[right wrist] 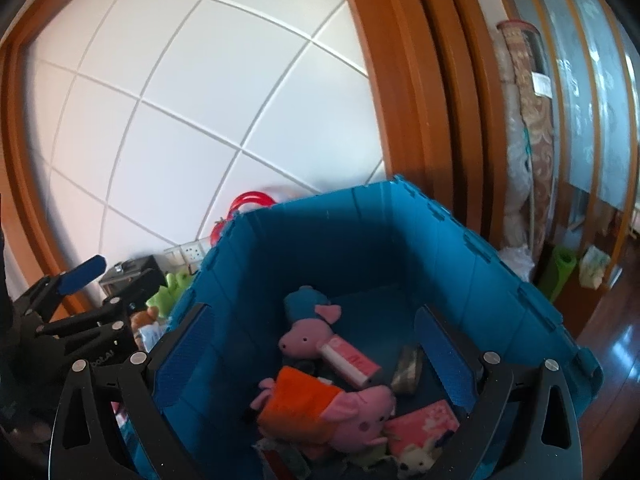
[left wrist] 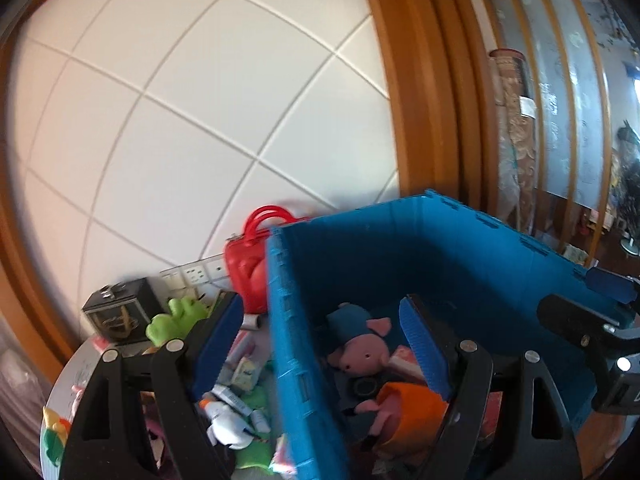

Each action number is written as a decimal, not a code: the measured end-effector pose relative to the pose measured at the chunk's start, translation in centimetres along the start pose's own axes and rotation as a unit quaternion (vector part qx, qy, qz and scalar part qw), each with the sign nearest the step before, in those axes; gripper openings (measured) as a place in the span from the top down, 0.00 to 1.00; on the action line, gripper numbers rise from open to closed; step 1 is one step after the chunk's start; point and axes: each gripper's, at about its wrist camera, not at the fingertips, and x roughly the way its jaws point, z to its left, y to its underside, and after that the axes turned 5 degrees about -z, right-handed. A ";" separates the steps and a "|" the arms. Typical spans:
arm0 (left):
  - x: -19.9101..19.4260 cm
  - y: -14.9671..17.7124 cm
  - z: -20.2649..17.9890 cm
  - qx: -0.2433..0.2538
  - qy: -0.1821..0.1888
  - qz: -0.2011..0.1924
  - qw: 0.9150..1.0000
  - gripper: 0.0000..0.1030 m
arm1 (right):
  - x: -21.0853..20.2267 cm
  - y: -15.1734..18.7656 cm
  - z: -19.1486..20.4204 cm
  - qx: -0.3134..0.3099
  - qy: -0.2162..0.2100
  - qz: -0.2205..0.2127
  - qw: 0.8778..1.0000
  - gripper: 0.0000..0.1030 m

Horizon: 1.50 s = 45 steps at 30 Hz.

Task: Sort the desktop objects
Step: 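Withdraw both tools from the bin back toward the pile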

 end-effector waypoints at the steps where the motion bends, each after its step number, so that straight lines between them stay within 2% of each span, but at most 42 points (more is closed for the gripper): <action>1: -0.4 0.3 0.7 -0.003 -0.007 0.000 1.000 0.22 | -0.1 0.1 0.5 -0.003 -0.004 -0.002 1.000 0.01; 4: -1.6 1.2 2.7 -0.019 -0.024 -0.004 1.000 0.22 | -0.2 0.5 2.3 -0.022 -0.005 -0.010 1.000 0.01; 10: -3.2 3.6 7.7 -0.054 -0.063 -0.001 0.997 0.22 | 0.5 1.3 5.5 -0.036 -0.035 -0.005 0.999 0.01; 17: -3.4 8.3 14.2 -0.074 -0.097 0.027 0.992 0.22 | 1.7 2.1 10.1 -0.052 -0.061 0.010 0.997 0.01; 20: -3.6 10.7 17.3 -0.070 -0.114 0.034 0.990 0.22 | 2.3 2.7 12.4 -0.056 -0.072 0.015 0.996 0.01; 27: -4.5 16.4 27.5 -0.085 -0.147 0.062 0.984 0.22 | 4.4 5.2 19.6 -0.071 -0.098 0.038 0.992 0.01; 31: -5.0 19.1 31.3 -0.054 -0.167 0.076 0.982 0.22 | 6.0 7.1 23.7 -0.081 -0.114 0.063 0.988 0.01; 37: -4.8 23.1 35.7 -0.050 -0.150 0.113 0.981 0.22 | 9.5 11.6 29.3 -0.091 -0.134 0.120 0.979 0.01; 42: -4.5 26.4 37.6 -0.046 -0.128 0.124 0.983 0.22 | 12.1 16.8 33.3 -0.120 -0.171 0.177 0.962 0.01; 45: -4.4 28.9 38.4 -0.049 -0.121 0.141 0.981 0.22 | 13.5 19.5 34.8 -0.140 -0.177 0.203 0.953 0.01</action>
